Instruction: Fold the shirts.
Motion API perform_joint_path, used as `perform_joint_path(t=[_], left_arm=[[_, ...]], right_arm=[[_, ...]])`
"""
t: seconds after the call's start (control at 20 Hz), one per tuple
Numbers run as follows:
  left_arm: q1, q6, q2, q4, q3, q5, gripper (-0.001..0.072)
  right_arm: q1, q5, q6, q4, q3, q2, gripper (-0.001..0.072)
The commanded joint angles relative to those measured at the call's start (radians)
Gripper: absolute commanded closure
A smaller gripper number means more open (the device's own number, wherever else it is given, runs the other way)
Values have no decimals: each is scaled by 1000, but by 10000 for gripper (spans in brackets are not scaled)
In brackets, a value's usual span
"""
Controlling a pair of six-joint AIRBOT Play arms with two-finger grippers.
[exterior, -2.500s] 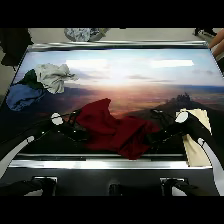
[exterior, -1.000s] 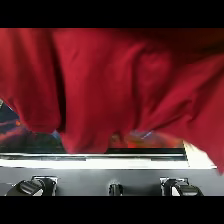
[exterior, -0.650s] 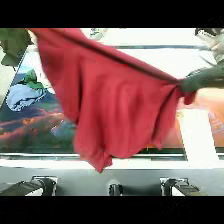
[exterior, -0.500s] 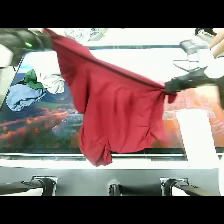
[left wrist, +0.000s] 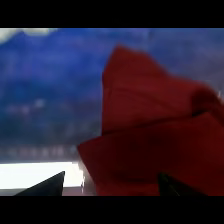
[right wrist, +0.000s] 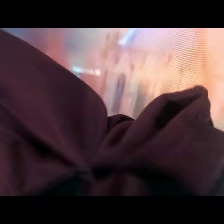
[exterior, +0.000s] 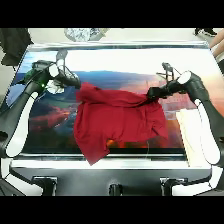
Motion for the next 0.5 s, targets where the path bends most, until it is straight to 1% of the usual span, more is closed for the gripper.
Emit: perform_joint_path(t=[0.0,0.05,0.1,0.15,0.2,0.25,0.3,0.45], left_arm=[[21,71,-23,-30,-4,-320,-6],[40,85,-18,-45,-21,-383,-6],[64,85,0,-94,-66,-422,-5],[85,97,31,-183,-140,-423,-4],[104,128,73,-300,-248,-399,7],[116,162,120,-389,-373,-364,11],[122,185,163,-425,-491,-322,11],[137,235,261,-429,-752,-213,11]], right_arm=[[-82,178,-175,-5,8,58,7],[-127,289,-198,-51,8,79,10],[-181,425,-216,-94,6,89,40],[-228,531,-215,-122,-11,90,58],[-272,612,-219,-119,-51,95,90],[-303,633,-224,-116,-112,109,90],[-320,603,-224,-116,-184,136,90],[-320,485,-251,-109,-380,216,86]])
